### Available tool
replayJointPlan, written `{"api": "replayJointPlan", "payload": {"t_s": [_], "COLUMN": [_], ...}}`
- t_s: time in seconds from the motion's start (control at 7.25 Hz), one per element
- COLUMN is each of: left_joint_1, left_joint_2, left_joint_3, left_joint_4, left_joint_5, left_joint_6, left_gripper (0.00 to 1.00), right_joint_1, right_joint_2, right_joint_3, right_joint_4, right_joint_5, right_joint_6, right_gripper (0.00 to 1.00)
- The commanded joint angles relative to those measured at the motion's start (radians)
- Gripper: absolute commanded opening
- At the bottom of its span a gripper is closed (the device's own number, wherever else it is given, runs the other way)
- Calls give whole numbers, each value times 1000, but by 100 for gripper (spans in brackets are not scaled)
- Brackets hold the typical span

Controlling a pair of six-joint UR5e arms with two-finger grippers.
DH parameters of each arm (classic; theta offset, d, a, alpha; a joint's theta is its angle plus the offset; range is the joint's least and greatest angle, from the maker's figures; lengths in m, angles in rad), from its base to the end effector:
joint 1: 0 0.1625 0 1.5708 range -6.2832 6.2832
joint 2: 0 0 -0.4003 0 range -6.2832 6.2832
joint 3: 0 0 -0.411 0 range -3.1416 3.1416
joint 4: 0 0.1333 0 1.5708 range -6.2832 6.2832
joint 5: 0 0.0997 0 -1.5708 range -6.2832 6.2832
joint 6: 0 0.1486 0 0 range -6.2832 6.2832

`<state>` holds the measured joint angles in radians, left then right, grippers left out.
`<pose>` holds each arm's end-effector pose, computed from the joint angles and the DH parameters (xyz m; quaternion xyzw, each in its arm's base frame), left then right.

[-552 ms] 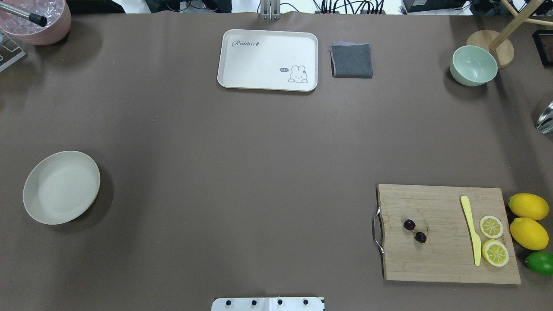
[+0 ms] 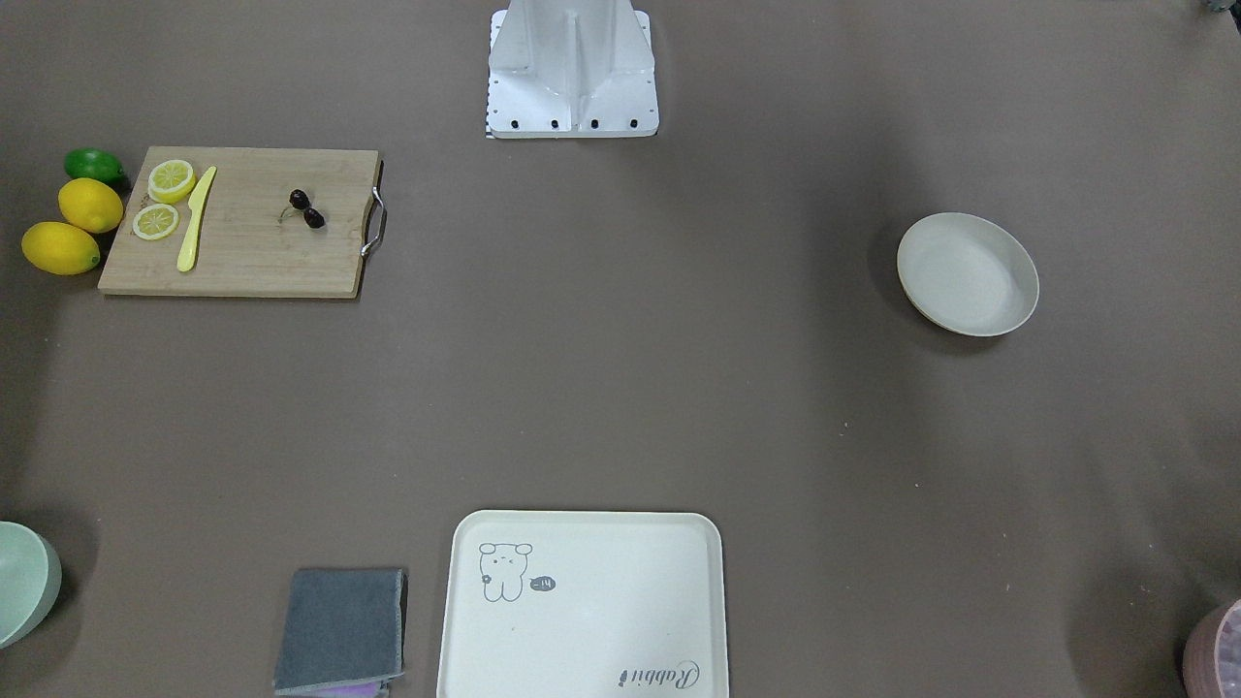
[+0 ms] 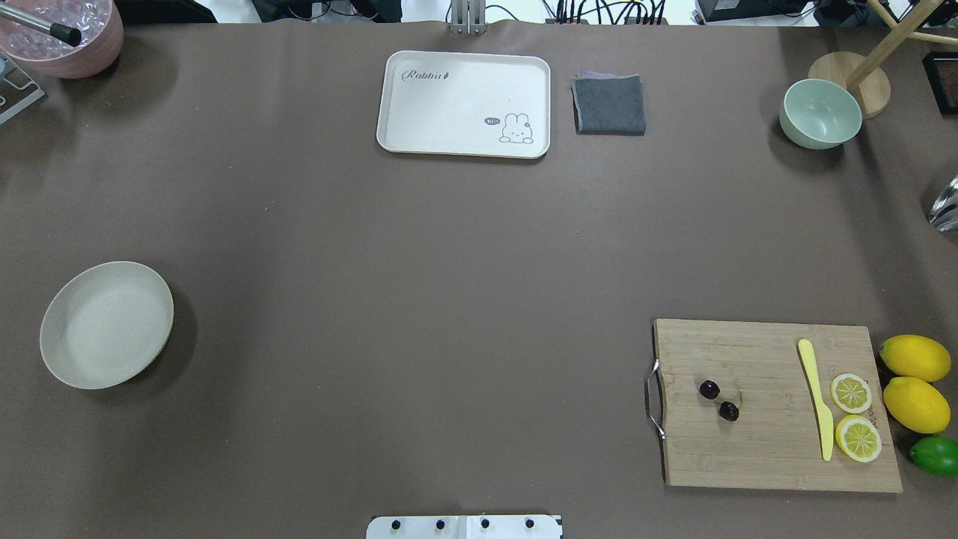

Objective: Place red cherry on plate

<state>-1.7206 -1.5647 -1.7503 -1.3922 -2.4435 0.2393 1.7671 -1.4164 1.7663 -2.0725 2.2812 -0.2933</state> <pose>-0.0941 -0.4931 0.5879 0.0794 0.4151 0.0394 0.9054 0.1389 -0.5119 0.5436 0.0151 -0.3537 -0.0190 0.9351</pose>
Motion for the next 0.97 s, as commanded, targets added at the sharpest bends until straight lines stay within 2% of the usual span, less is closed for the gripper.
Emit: {"api": "replayJointPlan", "payload": {"t_s": [0.0,0.28,0.41,0.69,0.83], "left_joint_1": [32,108,122,124,128], "left_joint_2": [-43,-67,-78,-71,-74], "left_joint_3": [20,57,63,69,71], "left_joint_4": [-4,-5,-7,-14,-15], "left_joint_5": [0,-24,-29,-112,-115], "left_joint_6": [-8,-25,-29,-22,-22], "left_gripper": [98,98,98,98,98], "right_joint_1": [8,9,15,37,44], "right_joint_2": [36,33,19,-2,-28], "right_joint_3": [8,-10,-13,-48,-50], "right_joint_4": [-27,-32,-37,-63,-63], "right_joint_5": [-8,-40,-40,-45,-43], "right_joint_6": [34,33,32,4,-51], "right_gripper": [100,100,100,100,100]}}
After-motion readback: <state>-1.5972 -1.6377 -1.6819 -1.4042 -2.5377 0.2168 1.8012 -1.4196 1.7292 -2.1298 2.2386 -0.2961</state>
